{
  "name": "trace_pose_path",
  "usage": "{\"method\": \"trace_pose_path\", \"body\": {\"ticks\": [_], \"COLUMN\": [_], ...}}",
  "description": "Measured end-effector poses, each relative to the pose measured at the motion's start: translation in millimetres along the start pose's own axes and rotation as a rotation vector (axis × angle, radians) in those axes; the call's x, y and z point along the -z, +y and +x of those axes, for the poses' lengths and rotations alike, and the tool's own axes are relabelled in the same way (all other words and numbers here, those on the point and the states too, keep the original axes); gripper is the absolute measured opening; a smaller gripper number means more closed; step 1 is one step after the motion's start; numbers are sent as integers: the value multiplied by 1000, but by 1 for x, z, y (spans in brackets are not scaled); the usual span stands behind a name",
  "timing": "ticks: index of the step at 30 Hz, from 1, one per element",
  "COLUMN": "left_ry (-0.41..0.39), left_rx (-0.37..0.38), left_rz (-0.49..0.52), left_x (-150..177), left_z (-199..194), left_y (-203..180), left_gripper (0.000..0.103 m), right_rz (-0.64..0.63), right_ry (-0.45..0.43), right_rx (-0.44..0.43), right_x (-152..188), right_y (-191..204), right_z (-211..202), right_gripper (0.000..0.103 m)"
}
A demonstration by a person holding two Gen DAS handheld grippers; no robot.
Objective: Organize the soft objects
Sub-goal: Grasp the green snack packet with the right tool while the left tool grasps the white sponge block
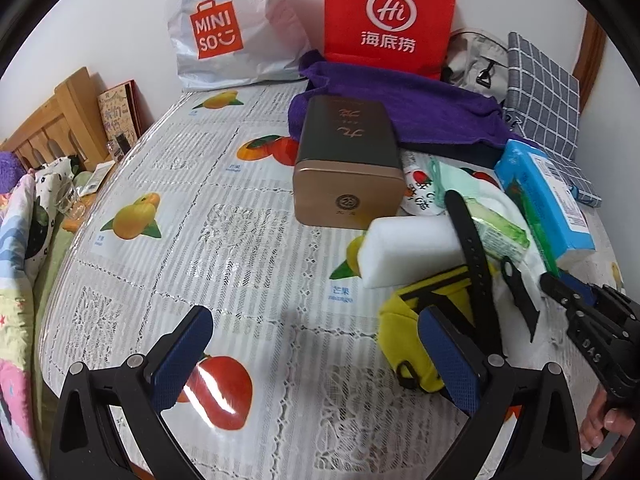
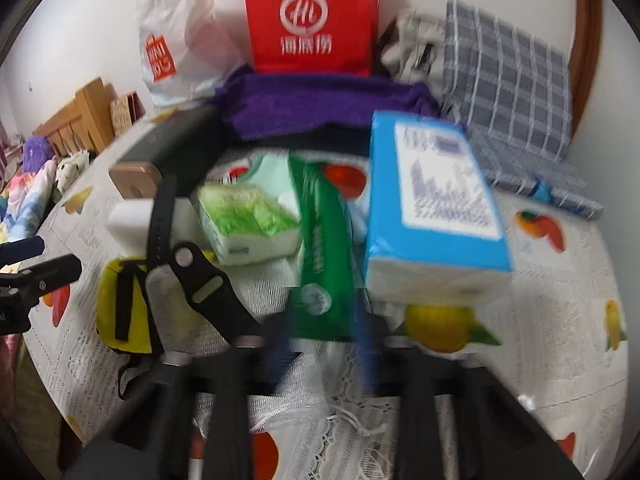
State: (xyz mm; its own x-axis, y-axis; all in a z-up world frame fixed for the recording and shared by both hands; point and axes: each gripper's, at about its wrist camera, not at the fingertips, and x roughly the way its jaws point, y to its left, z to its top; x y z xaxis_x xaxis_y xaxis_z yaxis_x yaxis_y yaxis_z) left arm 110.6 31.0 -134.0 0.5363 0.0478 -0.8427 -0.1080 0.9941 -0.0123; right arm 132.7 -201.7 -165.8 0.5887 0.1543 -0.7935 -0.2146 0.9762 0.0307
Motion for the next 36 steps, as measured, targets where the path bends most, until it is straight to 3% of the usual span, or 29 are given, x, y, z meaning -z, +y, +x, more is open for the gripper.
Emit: {"method": "trace_pose_path", "body": {"ticks": [3,5,7,14,20,23,25,27,29,36], "left_ry": [3,6,9,11,4,8,7,8,7,13], "left_rx": [0,2,6,-3,4,4,-1,-4,-9,-13], "left_rz": [-10,-21,-30,-52,-69,-68,-58,-52,-52,-47], "left_x": [-1,-2,-2,3,8,9,10,10,9,7], "left_z": [4,6,7,3,-4,-6,-7,-7,-7,-2], "left_y": [4,7,10,16,17,14,11,9,8,7], "left_gripper": [103,103,103,103,103,103,103,103,103,103], "right_rz": [-3,20,36,47,99,93,77,55,31,7], "right_ry": [-31,-51,-62,-58,2,38,62,47,11,39], "right_rx": [-9,-68,-106,-105,-136,-54,-11,33,42,9], "right_x": [0,0,2,24,60,75,80,83,82,74], "right_y": [-3,-6,-9,-19,-47,-57,-60,-61,-60,-45], "right_z": [-12,-24,-34,-70,-87,-77,-69,-67,-66,-35], "right_gripper": [8,6,5,5,5,12,22,49,60,66]}}
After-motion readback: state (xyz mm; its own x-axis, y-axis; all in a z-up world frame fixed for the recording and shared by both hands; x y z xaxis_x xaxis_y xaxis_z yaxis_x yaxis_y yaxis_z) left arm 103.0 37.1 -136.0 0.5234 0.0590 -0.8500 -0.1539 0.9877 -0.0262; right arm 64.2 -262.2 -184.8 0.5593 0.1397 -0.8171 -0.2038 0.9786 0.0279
